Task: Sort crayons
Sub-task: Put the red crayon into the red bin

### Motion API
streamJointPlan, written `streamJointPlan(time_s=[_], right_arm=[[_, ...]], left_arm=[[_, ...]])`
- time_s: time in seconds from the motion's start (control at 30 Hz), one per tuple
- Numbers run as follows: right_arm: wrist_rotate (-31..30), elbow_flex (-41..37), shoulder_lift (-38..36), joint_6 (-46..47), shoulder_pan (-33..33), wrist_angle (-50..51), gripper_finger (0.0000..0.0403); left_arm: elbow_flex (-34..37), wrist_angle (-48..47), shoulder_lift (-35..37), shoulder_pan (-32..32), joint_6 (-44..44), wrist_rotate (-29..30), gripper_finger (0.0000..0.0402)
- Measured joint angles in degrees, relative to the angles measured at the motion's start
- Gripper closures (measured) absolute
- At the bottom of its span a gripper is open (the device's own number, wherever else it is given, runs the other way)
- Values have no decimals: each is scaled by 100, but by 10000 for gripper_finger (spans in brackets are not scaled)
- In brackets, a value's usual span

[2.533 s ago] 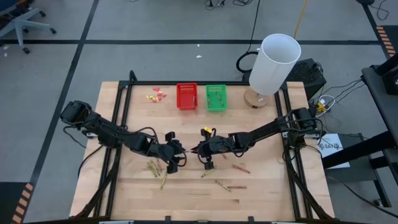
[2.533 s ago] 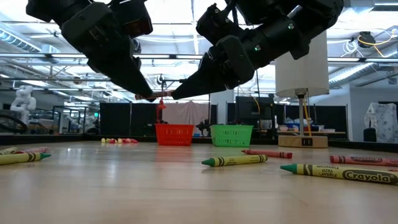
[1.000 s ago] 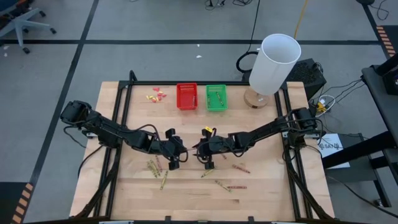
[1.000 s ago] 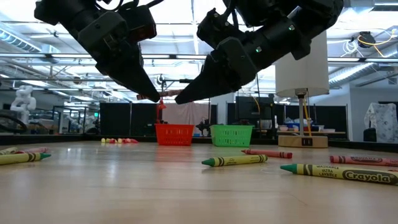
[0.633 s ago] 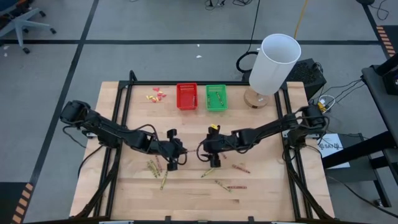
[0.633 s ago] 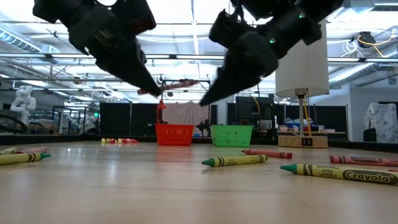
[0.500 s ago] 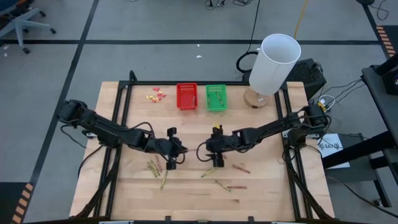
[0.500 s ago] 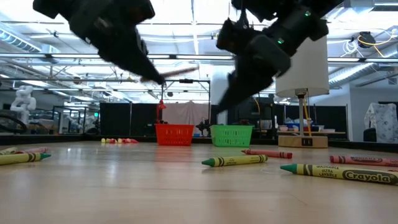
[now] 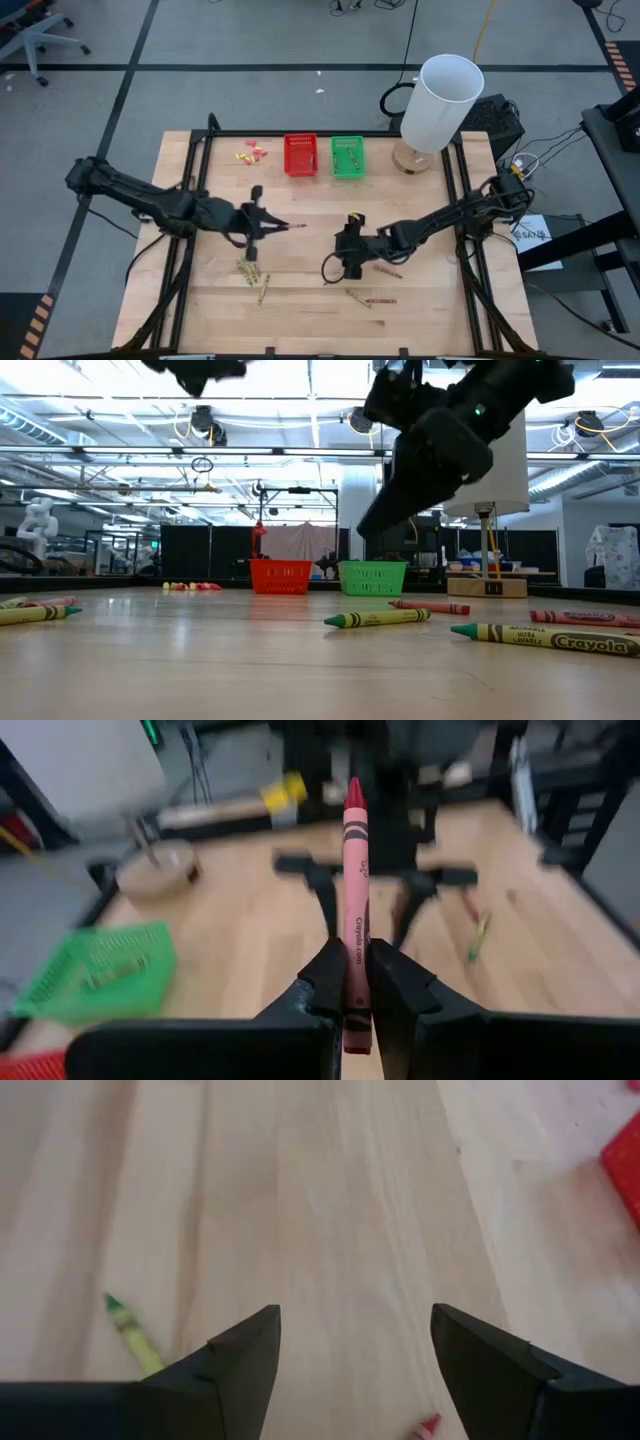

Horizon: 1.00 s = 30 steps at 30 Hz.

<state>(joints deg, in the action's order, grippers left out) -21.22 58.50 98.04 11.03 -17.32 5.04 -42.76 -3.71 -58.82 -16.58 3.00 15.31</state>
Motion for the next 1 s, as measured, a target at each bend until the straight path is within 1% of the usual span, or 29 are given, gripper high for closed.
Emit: streamJointPlan(time_s=[0.1,0.23,0.33,0.47,0.57,0.77,1.0], right_arm=[[1,0,0,-83,-86,-343,161],[3,0,0,-363,-162,-1015,161],[15,2,0,-547,-192,-1459,161],[34,2,0,-689,-210,-1787,161],[44,2,0,-683,-221,-1786,161],[44,2,0,-683,-258,-1767,161],[40,2,0,-734,-246,-1721,161]], left_arm=[[0,132,307,0,246,98,371],[-2,312,587,0,645,628,371],[-2,343,738,7,707,857,371],[-2,558,820,7,882,879,371],[-2,638,823,7,1253,879,371],[-2,621,818,7,3439,879,371],[-2,624,817,7,5664,879,371]])
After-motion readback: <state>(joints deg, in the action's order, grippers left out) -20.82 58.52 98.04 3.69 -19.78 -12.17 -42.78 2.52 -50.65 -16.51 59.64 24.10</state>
